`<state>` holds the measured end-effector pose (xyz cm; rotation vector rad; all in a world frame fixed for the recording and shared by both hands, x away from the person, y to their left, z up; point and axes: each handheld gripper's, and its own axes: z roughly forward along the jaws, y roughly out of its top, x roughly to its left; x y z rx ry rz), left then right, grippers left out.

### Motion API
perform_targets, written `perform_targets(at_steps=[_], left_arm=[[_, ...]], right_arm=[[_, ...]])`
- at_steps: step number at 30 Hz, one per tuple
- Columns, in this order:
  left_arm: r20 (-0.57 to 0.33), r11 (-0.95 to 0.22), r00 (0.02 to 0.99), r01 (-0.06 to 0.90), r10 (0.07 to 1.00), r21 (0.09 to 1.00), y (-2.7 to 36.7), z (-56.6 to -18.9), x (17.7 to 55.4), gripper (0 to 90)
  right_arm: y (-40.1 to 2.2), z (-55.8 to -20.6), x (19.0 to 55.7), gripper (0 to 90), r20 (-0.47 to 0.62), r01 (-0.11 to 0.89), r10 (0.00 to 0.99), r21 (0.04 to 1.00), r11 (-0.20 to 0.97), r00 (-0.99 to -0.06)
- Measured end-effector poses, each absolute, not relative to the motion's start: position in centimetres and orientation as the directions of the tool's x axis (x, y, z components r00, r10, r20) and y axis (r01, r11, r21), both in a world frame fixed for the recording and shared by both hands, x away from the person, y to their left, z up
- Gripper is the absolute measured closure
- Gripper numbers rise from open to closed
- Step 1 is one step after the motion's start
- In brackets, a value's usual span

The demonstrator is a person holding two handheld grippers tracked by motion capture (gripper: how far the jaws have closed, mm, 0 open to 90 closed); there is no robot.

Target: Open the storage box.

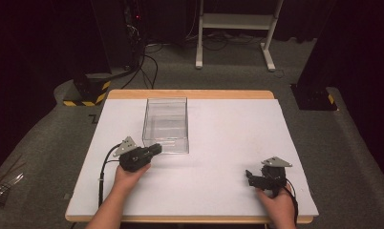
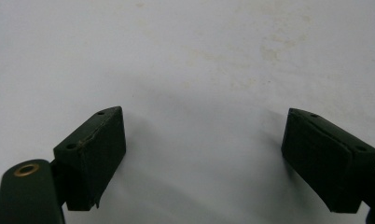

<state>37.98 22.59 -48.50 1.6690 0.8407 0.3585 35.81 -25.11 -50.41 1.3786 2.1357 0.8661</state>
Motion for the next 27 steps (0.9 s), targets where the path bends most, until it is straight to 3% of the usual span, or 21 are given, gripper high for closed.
perform_targets(at_steps=[27], left_arm=[[-0.194,-0.084,0.717,0.332,0.669,0.94,22.8,-48.4,35.6,81.8]], right_arm=[[-25.1,-50.4,35.8,13.9,-0.034,0.634,0.917,0.713,0.301,-0.397]])
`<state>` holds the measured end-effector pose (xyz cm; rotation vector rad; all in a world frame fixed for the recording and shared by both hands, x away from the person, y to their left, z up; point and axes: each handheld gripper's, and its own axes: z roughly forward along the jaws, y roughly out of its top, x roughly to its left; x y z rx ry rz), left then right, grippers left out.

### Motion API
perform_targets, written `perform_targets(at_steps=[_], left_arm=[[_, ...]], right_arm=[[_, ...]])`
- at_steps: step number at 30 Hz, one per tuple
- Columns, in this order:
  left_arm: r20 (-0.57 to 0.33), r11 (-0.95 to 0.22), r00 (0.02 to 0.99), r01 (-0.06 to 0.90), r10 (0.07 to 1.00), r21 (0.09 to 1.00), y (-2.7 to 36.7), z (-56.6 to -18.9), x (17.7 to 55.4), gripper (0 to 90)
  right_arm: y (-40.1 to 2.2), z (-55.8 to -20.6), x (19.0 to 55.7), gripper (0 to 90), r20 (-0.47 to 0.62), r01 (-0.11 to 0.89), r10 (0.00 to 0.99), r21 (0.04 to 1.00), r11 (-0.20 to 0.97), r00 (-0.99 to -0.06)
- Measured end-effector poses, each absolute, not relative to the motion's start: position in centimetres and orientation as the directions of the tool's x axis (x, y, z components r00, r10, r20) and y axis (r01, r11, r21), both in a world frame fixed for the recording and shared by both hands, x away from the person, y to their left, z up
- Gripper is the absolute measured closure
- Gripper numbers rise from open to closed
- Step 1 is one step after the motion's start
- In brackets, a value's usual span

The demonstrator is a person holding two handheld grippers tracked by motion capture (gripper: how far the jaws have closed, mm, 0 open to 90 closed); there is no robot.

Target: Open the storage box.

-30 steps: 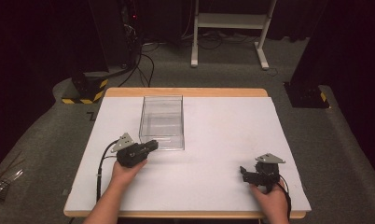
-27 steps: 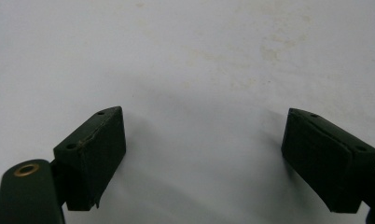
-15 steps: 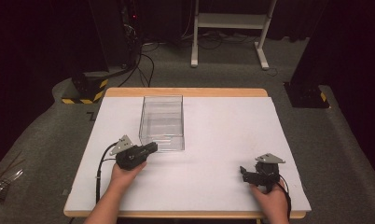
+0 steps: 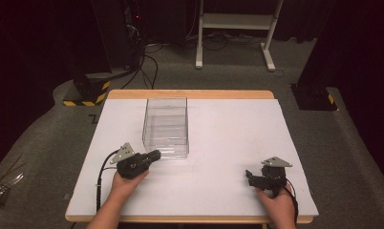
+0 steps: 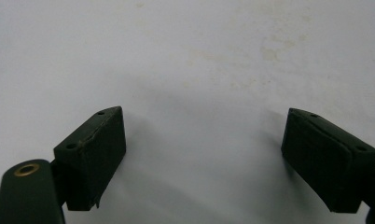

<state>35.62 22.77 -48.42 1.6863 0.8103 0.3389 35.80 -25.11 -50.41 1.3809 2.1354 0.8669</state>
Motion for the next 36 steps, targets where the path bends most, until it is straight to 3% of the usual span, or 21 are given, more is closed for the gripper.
perform_targets(at_steps=[36], left_arm=[[-0.178,-0.146,0.77,0.331,0.612,0.932,22.8,-48.0,29.3,83.2]], right_arm=[[-25.1,-50.4,35.8,14.6,-0.034,0.633,0.917,0.713,0.301,-0.397]])
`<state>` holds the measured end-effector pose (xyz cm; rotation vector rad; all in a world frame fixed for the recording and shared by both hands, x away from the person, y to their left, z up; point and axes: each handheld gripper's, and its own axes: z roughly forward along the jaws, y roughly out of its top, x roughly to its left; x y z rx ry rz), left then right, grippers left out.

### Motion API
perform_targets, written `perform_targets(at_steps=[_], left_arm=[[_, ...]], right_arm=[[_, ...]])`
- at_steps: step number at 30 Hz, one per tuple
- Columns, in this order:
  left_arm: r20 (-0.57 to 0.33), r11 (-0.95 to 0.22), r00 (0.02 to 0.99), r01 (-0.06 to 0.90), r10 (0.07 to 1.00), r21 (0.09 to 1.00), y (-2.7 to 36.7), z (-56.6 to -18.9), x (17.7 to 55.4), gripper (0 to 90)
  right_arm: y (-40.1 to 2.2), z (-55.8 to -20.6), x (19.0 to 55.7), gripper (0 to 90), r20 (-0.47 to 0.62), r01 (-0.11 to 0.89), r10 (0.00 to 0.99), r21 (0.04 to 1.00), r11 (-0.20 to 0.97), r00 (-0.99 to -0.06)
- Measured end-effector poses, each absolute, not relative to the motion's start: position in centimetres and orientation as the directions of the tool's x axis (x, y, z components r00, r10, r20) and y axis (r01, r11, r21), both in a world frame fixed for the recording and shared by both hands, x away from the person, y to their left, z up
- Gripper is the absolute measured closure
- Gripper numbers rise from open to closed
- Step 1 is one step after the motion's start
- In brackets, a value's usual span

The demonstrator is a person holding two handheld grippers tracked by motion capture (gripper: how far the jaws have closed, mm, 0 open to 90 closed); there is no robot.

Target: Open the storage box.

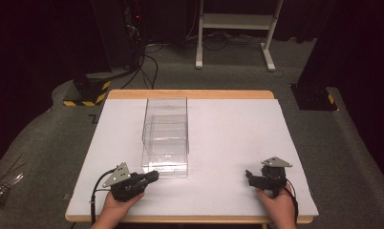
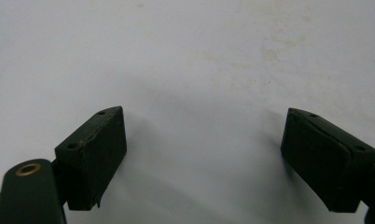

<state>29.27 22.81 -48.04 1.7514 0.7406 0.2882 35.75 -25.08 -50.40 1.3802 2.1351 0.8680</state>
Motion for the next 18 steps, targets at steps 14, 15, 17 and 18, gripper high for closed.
perform_targets(at_steps=[14,15,17,18], left_arm=[[-0.176,-0.166,0.786,0.333,0.593,0.928,23.1,-48.3,27.4,82.3],[-0.18,-0.155,0.784,0.331,0.594,0.931,23.3,-48.2,27.2,80.1],[-0.186,-0.136,0.779,0.327,0.598,0.935,23.6,-47.9,27.0,76.1],[-0.178,-0.138,0.781,0.32,0.599,0.938,23.8,-47.7,26.9,75.5]], right_arm=[[-25.0,-50.4,35.7,16.2,-0.033,0.631,0.915,0.714,0.304,-0.402],[-25.0,-50.4,35.7,16.2,-0.033,0.631,0.915,0.714,0.303,-0.402],[-25.0,-50.4,35.7,16.2,-0.033,0.631,0.915,0.714,0.303,-0.402],[-25.0,-50.4,35.7,16.2,-0.032,0.632,0.915,0.714,0.303,-0.402]])
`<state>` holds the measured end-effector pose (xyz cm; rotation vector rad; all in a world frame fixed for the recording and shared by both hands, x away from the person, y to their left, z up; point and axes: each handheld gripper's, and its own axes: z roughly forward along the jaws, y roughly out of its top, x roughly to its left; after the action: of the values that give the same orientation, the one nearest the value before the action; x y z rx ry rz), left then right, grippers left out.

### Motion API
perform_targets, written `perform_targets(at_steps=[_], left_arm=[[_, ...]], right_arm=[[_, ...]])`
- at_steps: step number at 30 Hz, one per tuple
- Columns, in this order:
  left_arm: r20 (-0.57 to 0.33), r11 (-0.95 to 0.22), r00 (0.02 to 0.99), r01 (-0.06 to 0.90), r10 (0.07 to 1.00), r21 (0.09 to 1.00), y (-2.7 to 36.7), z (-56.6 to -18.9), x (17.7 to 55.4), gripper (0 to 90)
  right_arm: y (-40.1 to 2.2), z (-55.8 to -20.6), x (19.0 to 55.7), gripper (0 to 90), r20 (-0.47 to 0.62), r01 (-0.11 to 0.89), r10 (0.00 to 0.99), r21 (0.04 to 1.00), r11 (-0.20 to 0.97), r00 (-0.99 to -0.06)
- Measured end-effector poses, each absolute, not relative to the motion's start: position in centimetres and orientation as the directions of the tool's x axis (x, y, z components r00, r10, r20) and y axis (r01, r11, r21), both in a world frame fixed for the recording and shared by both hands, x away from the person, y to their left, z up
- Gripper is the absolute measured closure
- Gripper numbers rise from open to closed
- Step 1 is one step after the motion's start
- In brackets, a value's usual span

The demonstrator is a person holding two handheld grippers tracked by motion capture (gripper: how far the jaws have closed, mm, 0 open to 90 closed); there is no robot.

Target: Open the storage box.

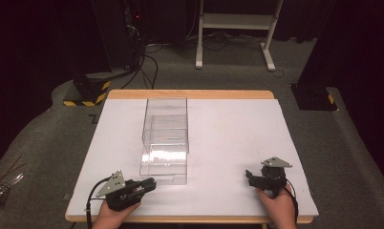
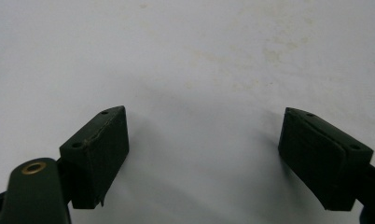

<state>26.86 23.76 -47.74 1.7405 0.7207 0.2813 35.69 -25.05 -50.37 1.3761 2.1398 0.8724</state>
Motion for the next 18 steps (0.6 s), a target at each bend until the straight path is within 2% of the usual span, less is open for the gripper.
perform_targets(at_steps=[5,18], left_arm=[[-0.146,-0.157,0.784,0.297,0.603,0.942,24.4,-47.2,26.2,73.6],[-0.145,-0.14,0.764,0.295,0.629,0.945,27.7,-47.3,26.4,73.3]], right_arm=[[-25.1,-50.4,35.7,16.3,-0.031,0.632,0.915,0.714,0.302,-0.403],[-25.1,-50.4,35.7,16.3,-0.031,0.631,0.914,0.714,0.303,-0.404]])
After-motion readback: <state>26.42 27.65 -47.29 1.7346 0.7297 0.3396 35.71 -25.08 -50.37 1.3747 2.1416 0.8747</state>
